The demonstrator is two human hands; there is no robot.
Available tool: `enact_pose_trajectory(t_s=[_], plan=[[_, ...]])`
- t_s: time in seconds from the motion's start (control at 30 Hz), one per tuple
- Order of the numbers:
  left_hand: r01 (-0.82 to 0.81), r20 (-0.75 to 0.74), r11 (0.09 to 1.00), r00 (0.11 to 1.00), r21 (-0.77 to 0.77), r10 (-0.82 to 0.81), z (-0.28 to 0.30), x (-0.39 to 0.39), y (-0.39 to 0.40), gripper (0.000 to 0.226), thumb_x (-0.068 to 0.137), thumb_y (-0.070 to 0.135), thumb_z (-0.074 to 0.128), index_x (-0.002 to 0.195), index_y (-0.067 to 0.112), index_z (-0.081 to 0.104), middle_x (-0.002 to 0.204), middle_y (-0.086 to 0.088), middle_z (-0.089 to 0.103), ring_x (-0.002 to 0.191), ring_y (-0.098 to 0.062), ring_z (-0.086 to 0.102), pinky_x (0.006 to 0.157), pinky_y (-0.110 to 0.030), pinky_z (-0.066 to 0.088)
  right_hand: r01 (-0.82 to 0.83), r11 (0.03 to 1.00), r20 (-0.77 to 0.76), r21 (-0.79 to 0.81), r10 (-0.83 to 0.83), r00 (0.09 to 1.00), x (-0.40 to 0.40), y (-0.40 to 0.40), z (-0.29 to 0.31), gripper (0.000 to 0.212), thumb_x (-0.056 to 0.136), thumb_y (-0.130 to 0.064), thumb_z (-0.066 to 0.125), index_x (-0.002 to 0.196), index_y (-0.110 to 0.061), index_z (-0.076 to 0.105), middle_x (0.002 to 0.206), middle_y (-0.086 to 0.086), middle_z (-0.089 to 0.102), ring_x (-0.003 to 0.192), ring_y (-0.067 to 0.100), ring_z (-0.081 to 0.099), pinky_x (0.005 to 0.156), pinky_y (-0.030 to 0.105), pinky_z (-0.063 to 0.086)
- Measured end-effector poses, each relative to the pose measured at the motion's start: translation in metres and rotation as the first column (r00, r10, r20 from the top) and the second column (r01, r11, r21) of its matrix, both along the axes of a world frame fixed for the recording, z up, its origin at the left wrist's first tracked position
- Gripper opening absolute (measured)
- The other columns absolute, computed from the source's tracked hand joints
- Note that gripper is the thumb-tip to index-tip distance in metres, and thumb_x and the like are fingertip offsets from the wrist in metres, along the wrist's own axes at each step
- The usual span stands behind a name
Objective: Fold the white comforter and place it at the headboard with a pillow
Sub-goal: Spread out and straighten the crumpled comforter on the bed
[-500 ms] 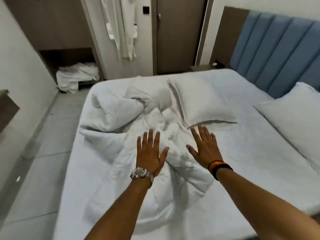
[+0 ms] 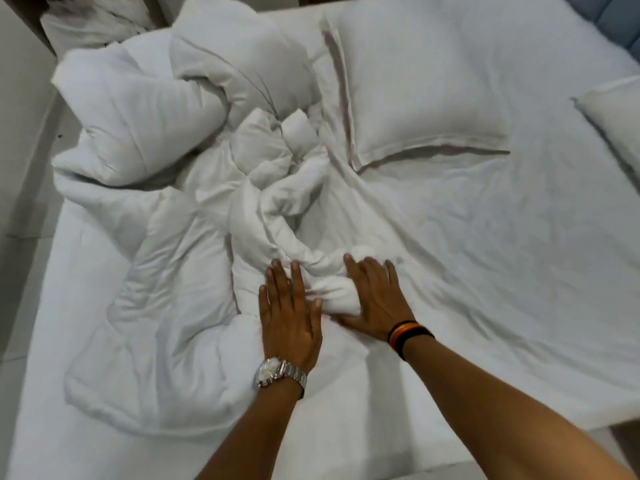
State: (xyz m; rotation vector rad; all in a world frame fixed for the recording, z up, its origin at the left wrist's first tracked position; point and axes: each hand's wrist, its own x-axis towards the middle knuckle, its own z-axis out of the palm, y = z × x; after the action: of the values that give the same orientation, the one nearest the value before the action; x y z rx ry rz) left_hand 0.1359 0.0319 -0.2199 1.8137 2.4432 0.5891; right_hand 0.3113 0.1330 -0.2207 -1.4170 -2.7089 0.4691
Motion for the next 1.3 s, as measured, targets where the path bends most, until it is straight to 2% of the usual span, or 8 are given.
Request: enact_pose_trajectory(t_s=[0.17,0.27,0.4,0.47,0.57,0.97,1.13,1.3], plan=[[-0.001,-0.041,1.0,0.999,-0.015,0.0,-0.009,-0.014,0.003,0.069,0.109,0.046,0.026,0.169,0.019,0.005,0.177,-0.008,-0.004,0.163,-0.024,0.004,0.13,-0.047,0.011,-0.086,0.984,-0.063,0.155,0.096,0.993,0.0,0.035,-0.014,0.083,0.075,-0.073,0.067,0.123,-0.005,0.066,0.114,0.017,0.061,0.12,0.04,0.054,0.12,0.065,0.019],[-0.001,-0.033,1.0,0.999,-0.028,0.0,-0.005,-0.011,0.003,0.069,0.109,0.048,0.025,0.169,0.021,0.005,0.177,-0.007,-0.003,0.163,-0.023,0.005,0.13,-0.047,0.011,-0.135,0.979,-0.06,0.152,0.146,0.987,0.002,0.03,-0.011,0.064,0.081,-0.058,0.073,0.111,-0.002,0.067,0.121,0.02,0.063,0.13,0.043,0.051,0.122,0.063,0.018],[0.005,0.013,0.999,1.0,-0.046,-0.005,0.008,-0.001,-0.003,0.069,0.109,0.046,0.025,0.169,0.022,0.003,0.177,-0.006,-0.002,0.163,-0.022,0.005,0.13,-0.049,0.013,-0.063,0.997,-0.187,0.049,0.071,0.98,0.011,-0.007,0.008,0.037,0.083,-0.041,0.07,0.097,-0.008,0.058,0.082,0.008,0.065,0.085,0.032,0.066,0.124,0.05,0.025],[0.042,0.056,0.997,0.998,-0.071,-0.038,0.017,0.002,-0.008,0.067,0.109,0.046,0.024,0.169,0.024,0.004,0.177,-0.005,0.0,0.163,-0.022,0.005,0.13,-0.049,0.012,0.061,0.997,-0.258,-0.046,-0.071,0.964,0.021,-0.033,0.023,0.042,0.082,-0.041,0.072,0.102,-0.01,0.053,0.082,0.009,0.066,0.082,0.035,0.067,0.096,0.045,0.053],[0.156,0.116,0.984,0.982,-0.084,-0.146,0.032,0.014,-0.028,0.064,0.109,0.046,0.019,0.169,0.028,0.006,0.177,-0.002,0.001,0.163,-0.023,0.006,0.13,-0.049,0.01,0.243,0.964,-0.315,-0.11,-0.265,0.911,0.044,-0.085,0.043,0.051,0.085,-0.047,0.072,0.113,-0.016,0.044,0.081,0.0,0.065,0.071,0.032,0.067,0.056,0.034,0.044],[0.487,0.304,0.863,0.849,-0.134,-0.431,0.028,0.149,-0.167,0.061,0.111,0.049,0.019,0.168,0.038,0.0,0.177,0.006,-0.004,0.163,-0.027,0.005,0.13,-0.047,0.009,0.425,0.7,-0.584,-0.574,-0.714,0.386,0.16,-0.295,0.061,0.073,0.085,-0.029,0.084,0.147,-0.039,0.048,0.13,-0.031,0.059,0.114,-0.011,0.058,0.093,0.011,0.046],[0.488,0.319,0.852,0.852,-0.192,-0.416,0.006,0.226,-0.239,0.066,0.109,0.051,0.022,0.166,0.04,-0.01,0.175,0.008,-0.016,0.162,-0.028,-0.012,0.129,-0.047,-0.003,0.467,0.591,-0.481,-0.658,-0.807,0.343,0.242,-0.36,0.04,0.066,0.078,-0.039,0.089,0.136,-0.041,0.059,0.13,-0.015,0.068,0.118,0.007,0.065,0.097,0.035,0.053],[0.514,0.321,0.757,0.854,-0.404,-0.409,-0.011,0.28,-0.274,0.066,0.11,0.052,0.021,0.166,0.039,-0.012,0.174,0.006,-0.02,0.162,-0.031,-0.014,0.129,-0.049,-0.004,0.565,0.5,-0.297,-0.656,-0.859,0.417,0.286,-0.384,0.028,0.054,0.073,-0.054,0.086,0.119,-0.055,0.057,0.113,-0.024,0.065,0.107,0.014,0.066,0.079,0.027,0.052]])
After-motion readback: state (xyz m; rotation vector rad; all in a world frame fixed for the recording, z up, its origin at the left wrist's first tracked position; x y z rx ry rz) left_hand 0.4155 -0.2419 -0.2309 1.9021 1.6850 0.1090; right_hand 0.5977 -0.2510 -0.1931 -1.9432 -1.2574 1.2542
